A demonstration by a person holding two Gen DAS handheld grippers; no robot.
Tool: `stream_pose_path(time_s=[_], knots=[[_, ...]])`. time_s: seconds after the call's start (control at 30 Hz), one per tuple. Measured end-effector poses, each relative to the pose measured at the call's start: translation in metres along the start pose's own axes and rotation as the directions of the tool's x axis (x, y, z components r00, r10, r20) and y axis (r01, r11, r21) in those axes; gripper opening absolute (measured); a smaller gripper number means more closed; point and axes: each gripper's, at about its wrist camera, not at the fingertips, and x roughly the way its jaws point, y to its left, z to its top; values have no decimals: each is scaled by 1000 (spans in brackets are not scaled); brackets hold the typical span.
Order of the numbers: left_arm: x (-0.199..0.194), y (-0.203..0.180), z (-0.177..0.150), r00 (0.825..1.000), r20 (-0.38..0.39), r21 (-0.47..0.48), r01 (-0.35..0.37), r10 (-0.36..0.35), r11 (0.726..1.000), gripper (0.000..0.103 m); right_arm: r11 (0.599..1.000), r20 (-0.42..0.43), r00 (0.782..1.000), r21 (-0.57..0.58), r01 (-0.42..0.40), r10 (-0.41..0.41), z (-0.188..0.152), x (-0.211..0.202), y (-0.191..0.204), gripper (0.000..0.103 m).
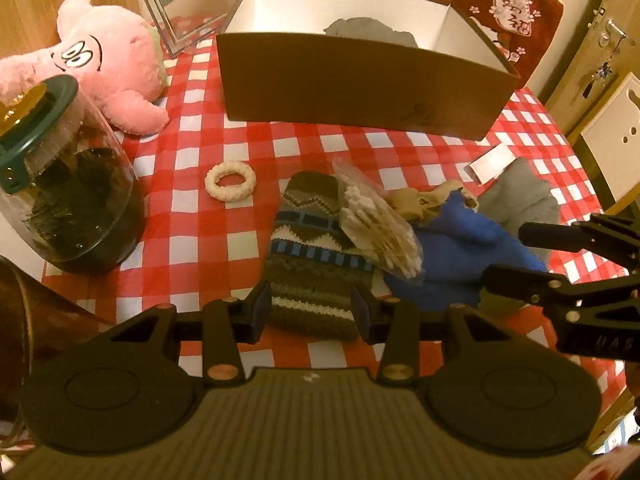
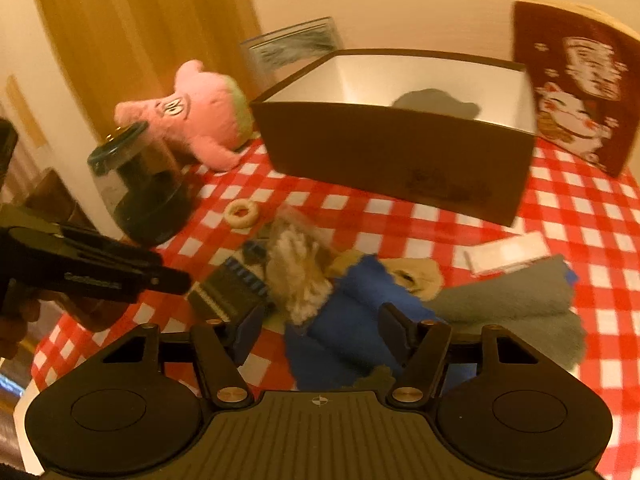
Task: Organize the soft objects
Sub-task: 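Move both grippers back toward the pile of soft items on the table, then close the right gripper on the bag of cotton swabs and lift it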
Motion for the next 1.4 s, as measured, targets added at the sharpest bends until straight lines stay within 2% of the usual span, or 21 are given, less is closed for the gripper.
stream_pose_path(time_s=[0.27,0.7,1.0,1.1,1.13,1.17,1.27,1.4], knots=[[17,9,2,1000,-24,-11,-3,2,1000,41,996,-36,999,-75,-41,38,10,39,15,56],[41,23,11,998,-56,-27,-11,10,1000,41,991,-89,996,-132,-33,22,20,92,18,50],[48,26,15,998,-66,-28,-8,6,1000,41,987,-112,994,-156,-33,15,20,113,20,44],[49,25,15,998,-67,-25,-6,4,1000,41,985,-109,994,-170,-24,5,19,115,20,32],[50,25,15,998,-66,-25,-5,3,1000,41,984,-105,994,-175,-21,3,18,115,20,23],[50,25,15,998,-66,-24,-3,1,1000,41,983,-96,995,-186,-16,-2,18,114,20,20],[50,23,15,998,-69,-18,3,-5,1000,46,981,-73,997,-191,-17,3,18,108,19,18],[52,20,15,997,-69,-5,18,-19,1000,51,992,-30,999,-125,-34,31,23,92,14,17]])
